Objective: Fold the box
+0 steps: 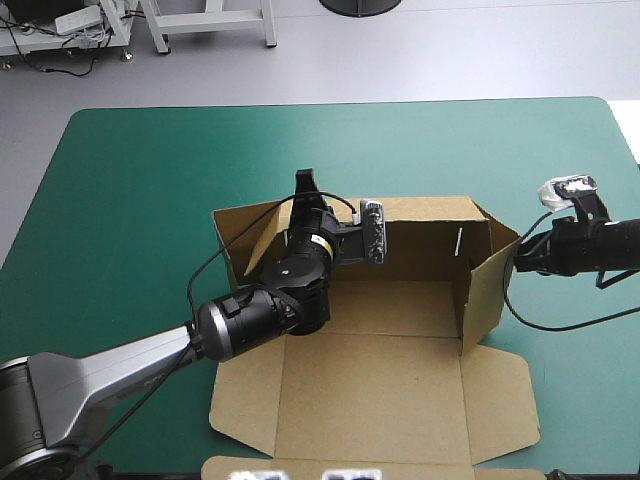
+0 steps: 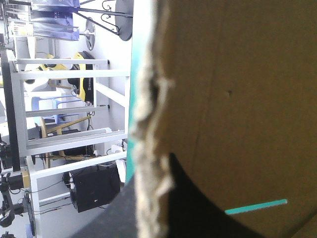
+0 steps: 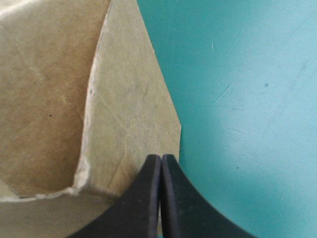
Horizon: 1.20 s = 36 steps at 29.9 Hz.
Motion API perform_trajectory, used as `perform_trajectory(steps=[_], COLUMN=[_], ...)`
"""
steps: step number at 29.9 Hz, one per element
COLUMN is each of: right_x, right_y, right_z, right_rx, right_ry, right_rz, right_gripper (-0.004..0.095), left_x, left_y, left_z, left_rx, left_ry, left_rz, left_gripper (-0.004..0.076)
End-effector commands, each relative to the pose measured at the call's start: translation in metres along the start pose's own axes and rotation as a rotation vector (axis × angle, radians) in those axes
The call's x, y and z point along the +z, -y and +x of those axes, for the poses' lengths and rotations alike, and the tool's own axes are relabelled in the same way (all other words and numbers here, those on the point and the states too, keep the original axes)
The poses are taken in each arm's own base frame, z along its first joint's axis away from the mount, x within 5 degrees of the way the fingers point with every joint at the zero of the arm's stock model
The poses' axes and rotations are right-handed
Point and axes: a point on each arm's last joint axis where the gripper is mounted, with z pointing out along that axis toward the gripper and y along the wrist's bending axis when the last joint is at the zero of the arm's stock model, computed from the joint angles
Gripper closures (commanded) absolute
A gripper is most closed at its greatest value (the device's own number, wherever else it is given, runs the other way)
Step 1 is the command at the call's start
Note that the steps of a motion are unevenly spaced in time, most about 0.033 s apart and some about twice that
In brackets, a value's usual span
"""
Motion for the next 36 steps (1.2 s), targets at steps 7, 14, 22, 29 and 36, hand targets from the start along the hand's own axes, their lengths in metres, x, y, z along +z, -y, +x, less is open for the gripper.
perform_trajectory(steps=[7, 14, 22, 29, 36], right_x=[-0.005, -0.005, -0.006, -0.006, 0.0], right_y=[-0.001, -0.005, -0.008, -0.026, -0.034], right_z=[0.003, 0.006, 0.01, 0.013, 0.008], right_rx=[-0.01, 0.021, 0.098, 0.023, -0.039], right_ry=[-0.002, -0.029, -0.072, -0.122, -0.12], right_rz=[0.067, 0.021, 0.0, 0.029, 0.026], right_gripper=[0.0697, 0.0548, 0.0548, 0.0548, 0.0548], left_x=[-0.017, -0.017, -0.017, -0.018, -0.018], left_y=[-0.023, -0.023, -0.025, -0.026, -0.026], left_z=[-0.001, -0.001, -0.001, -0.002, -0.001], left_rx=[-0.032, -0.029, -0.017, -0.008, -0.009], left_ry=[0.05, 0.052, 0.053, 0.057, 0.055], left_rz=[-0.091, -0.095, -0.11, -0.12, -0.12], left_gripper=[0.0729, 0.0729, 0.0729, 0.0729, 0.0729])
